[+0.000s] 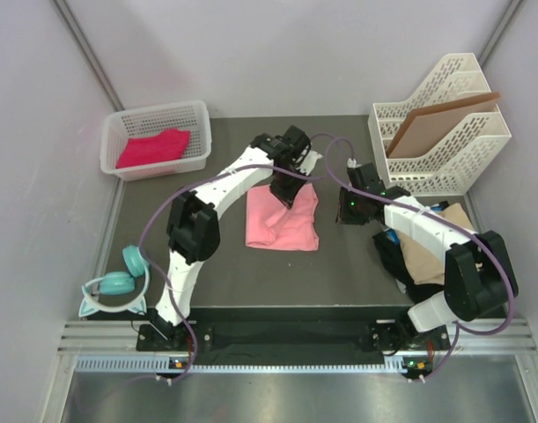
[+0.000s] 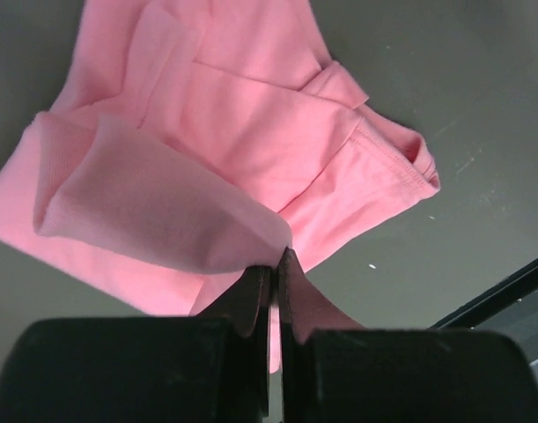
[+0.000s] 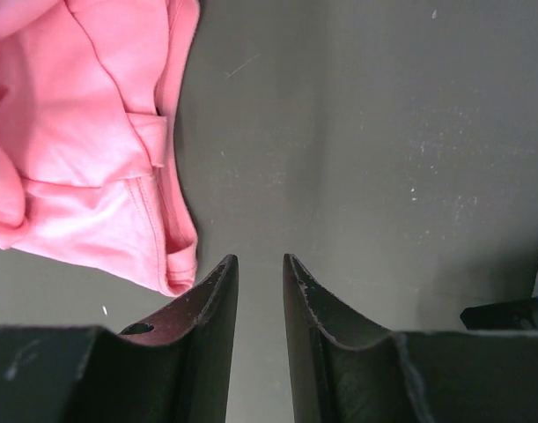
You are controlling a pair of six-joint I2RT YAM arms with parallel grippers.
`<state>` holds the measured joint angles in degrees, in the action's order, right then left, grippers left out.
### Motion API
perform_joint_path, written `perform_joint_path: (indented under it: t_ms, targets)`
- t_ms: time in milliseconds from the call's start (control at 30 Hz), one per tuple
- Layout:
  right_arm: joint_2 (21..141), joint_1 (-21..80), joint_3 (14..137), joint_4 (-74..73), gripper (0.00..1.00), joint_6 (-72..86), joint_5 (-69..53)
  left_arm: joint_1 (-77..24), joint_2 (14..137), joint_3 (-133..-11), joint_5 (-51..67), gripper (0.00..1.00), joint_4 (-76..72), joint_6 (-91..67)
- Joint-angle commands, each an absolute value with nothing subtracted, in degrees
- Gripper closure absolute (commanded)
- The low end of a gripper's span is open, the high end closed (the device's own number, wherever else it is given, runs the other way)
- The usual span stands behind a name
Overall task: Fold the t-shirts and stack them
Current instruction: Fold the long partially folded tshirt into a neat square, then put the neatly folded tshirt into the corner of the board with the right arm
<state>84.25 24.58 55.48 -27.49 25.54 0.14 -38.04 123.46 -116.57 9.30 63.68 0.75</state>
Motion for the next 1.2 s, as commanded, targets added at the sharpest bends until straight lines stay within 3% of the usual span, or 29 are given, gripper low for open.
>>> perform_joint_path:
  t_ms: [0,200,267,333,367,400,467,633,933,1167]
  targets:
    - [80.95,24.43,55.28,-26.19,0.72,24.96,0.35,-40.16,127.16,-122.42,8.26,0.99,65.65,0.09]
    - [79.63,24.43,54.14,-26.28,0.72,25.49,0.44,-41.13,129.29,-127.17,13.08,0.88,66.8,-1.93]
    - [79.19,24.43,53.7,-26.28,0.72,25.92,0.7,-41.22,129.29,-127.96,16.06,0.72,67.06,-2.02]
    - [78.32,24.43,53.18,-26.1,0.71,26.19,0.97,-41.22,129.11,-128.58,17.48,0.5,67.15,-2.2]
    - [78.05,24.43,53.0,-26.1,0.71,26.45,1.23,-41.22,129.11,-129.72,19.06,0.33,67.32,-2.2]
    - [77.7,24.52,52.74,-26.19,0.7,26.63,1.32,-41.22,129.2,-130.16,19.68,0.25,67.67,-2.2]
    - [76.91,24.52,52.3,-26.19,0.6,26.8,1.32,-41.22,128.94,-131.21,20.39,0.05,67.85,-2.2]
    - [75.59,24.52,52.21,-26.19,0.6,27.68,0.36,-38.24,125.96,-129.91,20.57,0.04,67.42,-2.63]
    - [81.46,26.28,57.04,-22.59,0.59,29.79,-8.17,-13.49,112.86,-108.41,29.34,0.06,59.16,-3.52]
    - [93.5,26.1,63.89,-18.82,0.51,29.97,-16.5,-10.72,104.6,-95.9,29.53,0.09,55.81,2.98]
